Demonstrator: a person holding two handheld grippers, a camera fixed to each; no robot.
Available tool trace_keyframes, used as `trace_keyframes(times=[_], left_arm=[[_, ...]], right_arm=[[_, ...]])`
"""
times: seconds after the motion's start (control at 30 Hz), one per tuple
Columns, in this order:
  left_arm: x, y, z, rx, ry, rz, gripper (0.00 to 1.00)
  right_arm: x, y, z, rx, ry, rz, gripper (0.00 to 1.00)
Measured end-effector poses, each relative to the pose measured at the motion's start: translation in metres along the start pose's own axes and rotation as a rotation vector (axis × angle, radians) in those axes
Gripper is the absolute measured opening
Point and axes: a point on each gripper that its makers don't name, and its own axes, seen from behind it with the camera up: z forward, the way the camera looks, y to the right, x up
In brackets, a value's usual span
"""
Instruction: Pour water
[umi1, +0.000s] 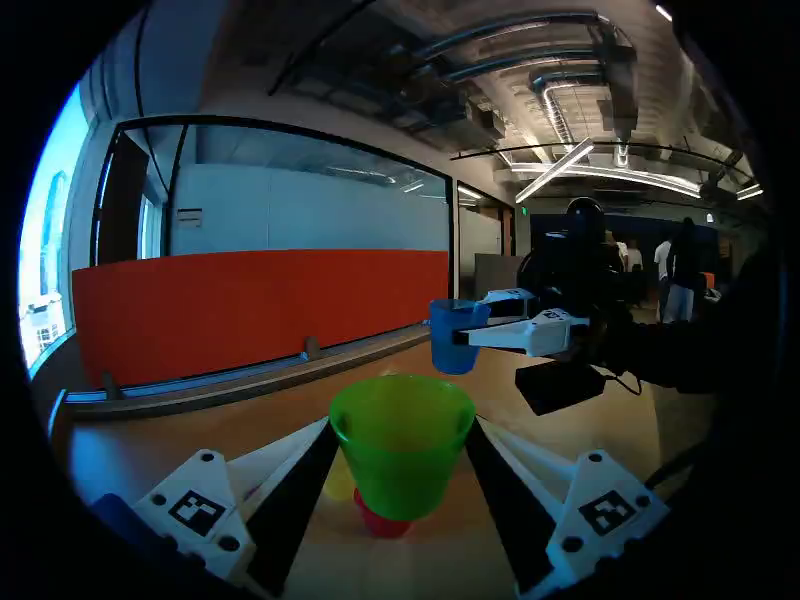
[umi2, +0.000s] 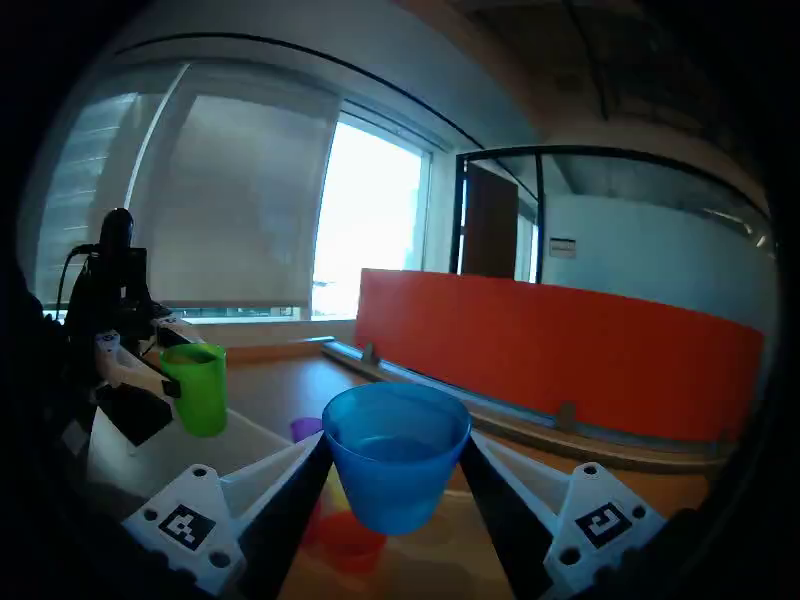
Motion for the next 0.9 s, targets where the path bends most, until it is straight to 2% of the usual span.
trace_keyframes(times=[0.6,0.9], left_arm=[[0.002,0.009,0.002,-0.017,-0.005,0.008,0.87],[0.002,0.004,0.001,-0.008,-0.008,0.011,0.87]], right_arm=[[0.012,-0.007,-0.01,0.003,0.013,0.002,0.89],[0.015,-0.01,-0.009,0.018,0.009,0.015,0.89]])
